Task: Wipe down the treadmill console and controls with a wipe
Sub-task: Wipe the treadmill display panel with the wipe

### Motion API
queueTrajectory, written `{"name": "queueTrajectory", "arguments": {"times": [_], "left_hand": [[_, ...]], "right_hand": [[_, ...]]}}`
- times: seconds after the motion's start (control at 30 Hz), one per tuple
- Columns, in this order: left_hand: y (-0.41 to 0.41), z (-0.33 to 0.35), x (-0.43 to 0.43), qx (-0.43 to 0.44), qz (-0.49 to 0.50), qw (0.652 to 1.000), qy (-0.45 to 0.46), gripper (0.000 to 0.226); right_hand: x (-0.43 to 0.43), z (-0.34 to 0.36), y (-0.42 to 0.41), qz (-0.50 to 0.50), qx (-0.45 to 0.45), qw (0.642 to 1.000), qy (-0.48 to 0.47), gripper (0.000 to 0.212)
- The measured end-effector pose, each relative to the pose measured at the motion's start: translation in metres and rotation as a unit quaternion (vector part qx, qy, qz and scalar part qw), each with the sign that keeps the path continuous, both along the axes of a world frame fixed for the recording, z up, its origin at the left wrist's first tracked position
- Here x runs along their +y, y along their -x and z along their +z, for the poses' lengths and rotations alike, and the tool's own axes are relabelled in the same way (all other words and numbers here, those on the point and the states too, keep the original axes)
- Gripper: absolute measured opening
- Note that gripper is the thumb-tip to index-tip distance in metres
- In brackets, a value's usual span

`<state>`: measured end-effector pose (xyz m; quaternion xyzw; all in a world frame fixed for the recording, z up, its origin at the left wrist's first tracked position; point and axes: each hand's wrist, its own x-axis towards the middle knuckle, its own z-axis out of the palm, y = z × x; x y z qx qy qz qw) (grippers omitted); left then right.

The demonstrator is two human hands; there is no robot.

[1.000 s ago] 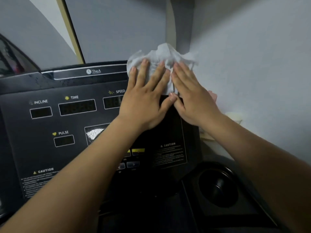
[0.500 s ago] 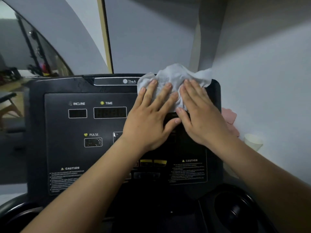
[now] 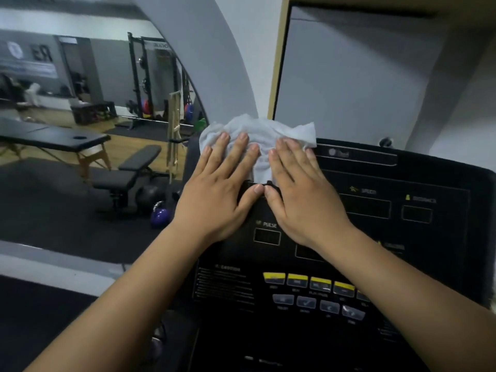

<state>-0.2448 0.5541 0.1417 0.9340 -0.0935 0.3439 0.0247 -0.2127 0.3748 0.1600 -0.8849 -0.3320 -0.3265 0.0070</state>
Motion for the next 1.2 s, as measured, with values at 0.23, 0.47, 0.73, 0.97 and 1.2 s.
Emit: {"name": "queueTrajectory", "arguments": {"times": [0.23, 0.47, 0.73, 0.97, 1.2], "left_hand": [[0.021, -0.016, 0.043, 0.032, -0.017, 0.994, 0.103, 0.064], [0.097, -0.116, 0.038, 0.094, -0.078, 0.991, 0.053, 0.07], [0.049, -0.06, 0.051, 0.056, -0.078, 0.995, 0.03, 0.071], [0.031, -0.041, 0.048, 0.026, -0.1, 0.993, 0.052, 0.068], [0.101, -0.137, 0.051, 0.094, -0.133, 0.987, 0.006, 0.067]], "right_hand": [[0.07, -0.002, 0.005, 0.028, -0.006, 0.998, 0.047, 0.066], [0.033, -0.098, 0.076, 0.064, 0.044, 0.992, 0.103, 0.069], [0.049, -0.045, 0.04, 0.012, 0.011, 0.997, 0.079, 0.067], [0.053, -0.034, 0.029, -0.02, 0.003, 0.999, 0.051, 0.07], [0.013, -0.132, 0.09, 0.034, 0.032, 0.994, 0.101, 0.066]]}}
